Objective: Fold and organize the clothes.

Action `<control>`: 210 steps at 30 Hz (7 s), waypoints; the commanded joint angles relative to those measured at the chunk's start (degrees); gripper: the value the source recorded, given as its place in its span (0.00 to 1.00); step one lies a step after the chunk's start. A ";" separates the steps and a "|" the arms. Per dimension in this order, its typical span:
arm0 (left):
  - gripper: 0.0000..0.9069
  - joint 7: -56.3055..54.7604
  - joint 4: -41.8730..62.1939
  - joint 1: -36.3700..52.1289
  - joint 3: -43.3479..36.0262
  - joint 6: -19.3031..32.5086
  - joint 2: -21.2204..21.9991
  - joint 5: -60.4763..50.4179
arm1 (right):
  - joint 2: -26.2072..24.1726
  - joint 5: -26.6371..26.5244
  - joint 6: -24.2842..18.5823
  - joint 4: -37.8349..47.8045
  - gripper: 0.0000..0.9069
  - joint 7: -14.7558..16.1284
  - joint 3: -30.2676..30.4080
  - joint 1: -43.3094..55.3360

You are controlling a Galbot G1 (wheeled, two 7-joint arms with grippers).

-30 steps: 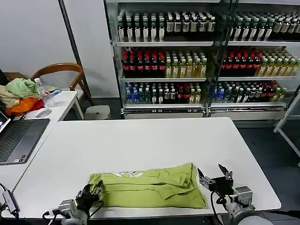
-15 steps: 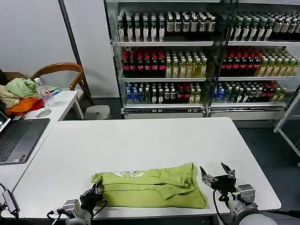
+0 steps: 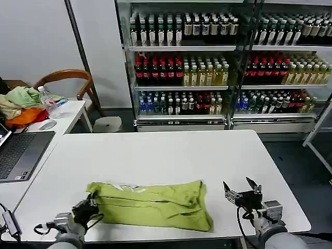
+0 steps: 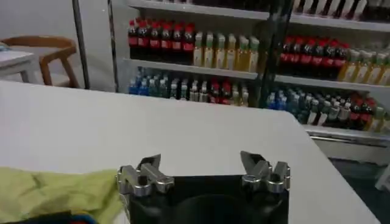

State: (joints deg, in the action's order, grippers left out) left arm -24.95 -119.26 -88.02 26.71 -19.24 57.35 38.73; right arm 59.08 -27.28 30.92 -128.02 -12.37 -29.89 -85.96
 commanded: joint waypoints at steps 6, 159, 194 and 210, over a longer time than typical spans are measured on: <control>0.04 1.27 5.27 -1.88 22.20 -12.86 -5.21 -0.24 | -0.26 1.21 -0.52 0.26 1.00 0.12 0.10 0.72; 0.04 13.76 3.97 -2.53 38.12 -13.76 -12.96 1.47 | 0.88 3.62 -1.45 -0.23 1.00 1.05 -0.61 1.85; 0.06 7.81 -1.18 18.09 -22.25 -11.54 16.29 -17.49 | 2.53 5.98 -1.05 -0.45 1.00 1.02 -1.56 -0.07; 1.00 12.22 -3.22 20.75 -22.04 -0.02 16.48 -11.38 | 2.48 6.11 -0.39 -0.18 1.00 1.07 -0.20 2.35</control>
State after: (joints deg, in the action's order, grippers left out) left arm -17.23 -119.26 -69.01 5.72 -27.50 73.83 27.38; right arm 61.52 -21.21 30.49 -128.41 -11.29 -30.63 -84.68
